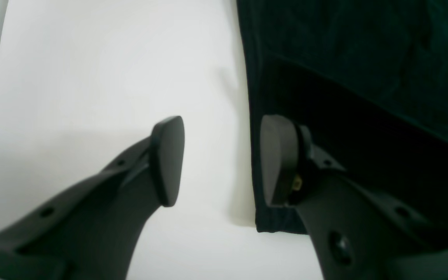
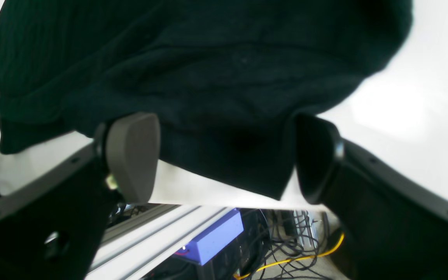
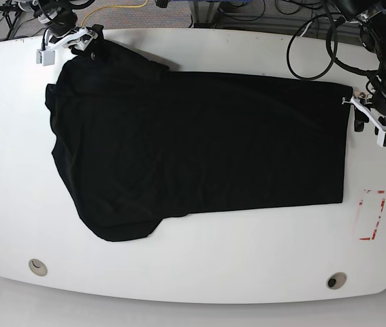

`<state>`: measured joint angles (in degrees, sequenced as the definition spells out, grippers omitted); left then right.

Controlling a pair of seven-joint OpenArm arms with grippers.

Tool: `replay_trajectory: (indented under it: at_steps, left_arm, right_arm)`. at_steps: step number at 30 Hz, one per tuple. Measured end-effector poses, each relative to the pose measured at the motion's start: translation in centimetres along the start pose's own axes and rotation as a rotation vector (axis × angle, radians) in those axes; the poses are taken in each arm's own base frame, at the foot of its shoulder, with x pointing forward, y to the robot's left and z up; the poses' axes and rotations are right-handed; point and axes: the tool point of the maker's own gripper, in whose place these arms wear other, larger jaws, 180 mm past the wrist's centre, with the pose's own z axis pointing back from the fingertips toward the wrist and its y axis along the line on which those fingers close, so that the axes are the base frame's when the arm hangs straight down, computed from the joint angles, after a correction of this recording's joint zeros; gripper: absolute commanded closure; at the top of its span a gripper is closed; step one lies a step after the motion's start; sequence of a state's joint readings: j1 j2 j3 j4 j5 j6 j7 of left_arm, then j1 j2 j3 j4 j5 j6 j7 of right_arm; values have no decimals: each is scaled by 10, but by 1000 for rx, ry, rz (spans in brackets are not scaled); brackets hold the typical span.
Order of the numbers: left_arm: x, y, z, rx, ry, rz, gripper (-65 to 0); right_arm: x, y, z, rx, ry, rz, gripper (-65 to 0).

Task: Fold the T-shirt properly
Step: 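Pull the held shirt edge toward the robot with both grippers, then shift the right gripper along the shirt edge, regrasping the corner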

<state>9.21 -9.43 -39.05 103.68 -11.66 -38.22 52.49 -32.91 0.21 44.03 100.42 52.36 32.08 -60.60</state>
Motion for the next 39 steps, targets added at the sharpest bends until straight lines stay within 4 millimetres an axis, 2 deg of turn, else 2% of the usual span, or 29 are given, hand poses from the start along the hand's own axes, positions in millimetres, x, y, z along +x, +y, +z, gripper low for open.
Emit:
replay_trajectory:
  at_steps: [5,7,10,16,17,22,26,34,39]
  left_arm:
    - [0,0,0,0,1,0,-300]
    - [0,0,0,0,0,0,-300]
    - [0,0,0,0,1,0,-300]
    - [0,5,2,8,4,-15,-300]
    - [1,8,2,14,4,-22,-300]
    - [3,13,4,26,1,-21,-300]
    - [2,16,5,35,1,-14,-300]
    - [2,17,6,37,1,-14,-300]
    - [2,17,5,36,1,-14,-300]
  right_arm:
    - [-1,6,-5,20,9,8,-504]
    - [-1,8,-6,24,10,10,-476]
    - [0,8,-7,26,10,11,-354]
    - [-5,4,-11,0,49,18,-24]
    - [-8,3,-12,-4,67,20,0]
    - [-11,4,-12,-3,80,20,-2]
    - [-5,7,-9,-16,75,60,0]
    - [25,38,4,16,-9,169,0]
    - [41,53,2,80,-55,176,0]
